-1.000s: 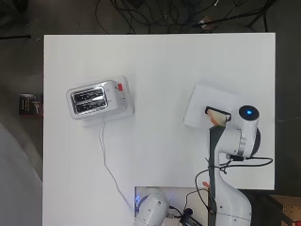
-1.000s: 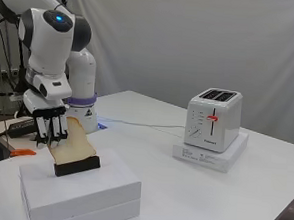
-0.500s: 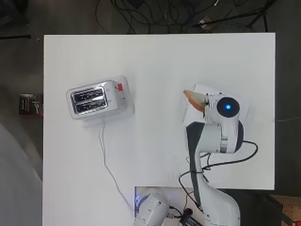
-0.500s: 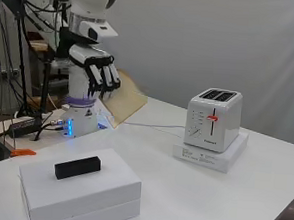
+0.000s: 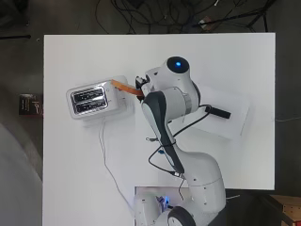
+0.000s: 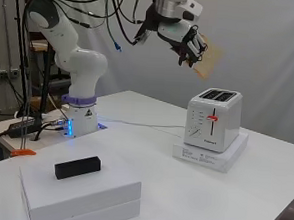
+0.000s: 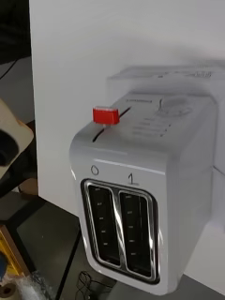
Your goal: Teleoperate dual arm-hand system to toast a bread
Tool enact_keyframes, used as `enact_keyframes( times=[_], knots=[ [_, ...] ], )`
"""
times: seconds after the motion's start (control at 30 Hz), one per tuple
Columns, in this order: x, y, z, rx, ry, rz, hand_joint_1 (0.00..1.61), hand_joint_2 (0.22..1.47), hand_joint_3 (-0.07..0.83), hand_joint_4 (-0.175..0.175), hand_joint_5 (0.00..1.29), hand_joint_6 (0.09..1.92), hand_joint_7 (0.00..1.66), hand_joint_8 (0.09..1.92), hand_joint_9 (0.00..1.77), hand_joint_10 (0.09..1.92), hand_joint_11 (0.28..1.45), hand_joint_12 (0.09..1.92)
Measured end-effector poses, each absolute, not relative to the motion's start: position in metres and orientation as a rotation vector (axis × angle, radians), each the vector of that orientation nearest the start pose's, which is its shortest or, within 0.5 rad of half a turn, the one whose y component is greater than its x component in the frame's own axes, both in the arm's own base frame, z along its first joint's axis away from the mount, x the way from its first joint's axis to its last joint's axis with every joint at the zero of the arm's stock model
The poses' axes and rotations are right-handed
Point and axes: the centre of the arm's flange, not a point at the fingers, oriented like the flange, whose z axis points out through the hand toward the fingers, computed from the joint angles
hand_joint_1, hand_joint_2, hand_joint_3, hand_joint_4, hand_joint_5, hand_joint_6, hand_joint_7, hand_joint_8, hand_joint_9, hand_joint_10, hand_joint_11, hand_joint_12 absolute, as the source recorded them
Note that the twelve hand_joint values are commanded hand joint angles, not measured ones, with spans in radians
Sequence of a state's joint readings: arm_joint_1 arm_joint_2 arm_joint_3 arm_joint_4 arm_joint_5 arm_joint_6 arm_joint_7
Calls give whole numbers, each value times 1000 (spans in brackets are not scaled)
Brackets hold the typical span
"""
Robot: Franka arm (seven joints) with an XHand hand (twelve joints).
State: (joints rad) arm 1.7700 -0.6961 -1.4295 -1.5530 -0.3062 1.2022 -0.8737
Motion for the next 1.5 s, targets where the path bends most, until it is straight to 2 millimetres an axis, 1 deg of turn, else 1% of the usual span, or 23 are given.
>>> enact_keyframes(
  times=[0.07,0.13,0.17,0.23,0.27,0.3,0.33,0.37,0.5,0.53,0.6,0.67,0.77,0.83,0.97,1.03,1.3,1.4,1.43,1.47,1.5],
  knots=[
    [543,-2,572,-2124,-1650,240,1213,1205,-2,-165,644,1375,994,1085,1377,251,646,1035],
    [547,49,567,-2066,-1739,329,1209,1205,-2,-152,648,1374,991,1083,1325,316,636,1022],
    [548,71,564,-2044,-1785,369,1208,1204,-2,-146,654,1369,992,1079,1312,329,634,1019],
    [549,110,560,-2009,-1869,431,1209,1199,-1,-140,665,1352,997,1070,1301,338,632,1023],
    [549,129,557,-1989,-1923,461,1214,1192,-2,-145,678,1330,1013,1048,1302,329,628,1031],
    [548,143,555,-1980,-1976,485,1221,1183,-2,-153,695,1301,1032,1021,1310,311,624,1040],
    [547,151,552,-1984,-2021,510,1227,1176,-1,-160,705,1281,1045,1002,1319,296,623,1047],
    [548,154,549,-1995,-2054,537,1231,1172,-1,-167,710,1268,1054,992,1326,286,622,1050],
    [555,149,538,-2015,-2105,636,1239,1163,0,-175,724,1228,1074,973,1391,191,625,1067],
    [556,152,538,-2006,-2108,651,1240,1162,0,-175,726,1218,1074,978,1410,180,631,1088],
    [556,166,540,-1983,-2135,659,1240,1162,0,-175,727,1207,1073,987,1434,170,639,1117],
    [556,179,536,-1955,-2162,676,1240,1162,0,-175,726,1208,1073,988,1439,164,640,1128],
    [562,181,528,-1943,-2160,690,1241,1160,0,-175,730,1208,1079,973,1436,145,629,1125],
    [567,186,522,-1927,-2170,692,1243,1156,0,-175,735,1207,1088,953,1434,122,625,1102],
    [581,182,513,-1927,-2176,666,1244,1153,0,-175,740,1208,1093,941,1434,108,624,1087],
    [584,185,509,-1921,-2188,647,1245,1151,-1,-175,745,1206,1100,926,1433,100,624,1082],
    [587,194,494,-1920,-2223,626,1250,1138,0,-175,768,1167,1131,874,1462,87,631,1100],
    [587,191,491,-1921,-2216,630,1250,1137,0,-175,769,1165,1132,872,1466,87,630,1104],
    [587,191,491,-1921,-2216,629,800,1060,-13,-103,565,801,861,611,1141,87,541,842],
    [587,192,491,-1921,-2216,628,440,991,-14,-37,452,471,667,358,875,87,498,544],
    [587,192,493,-1913,-2221,617,223,941,-10,4,397,251,551,190,714,87,486,315]
  ],
)
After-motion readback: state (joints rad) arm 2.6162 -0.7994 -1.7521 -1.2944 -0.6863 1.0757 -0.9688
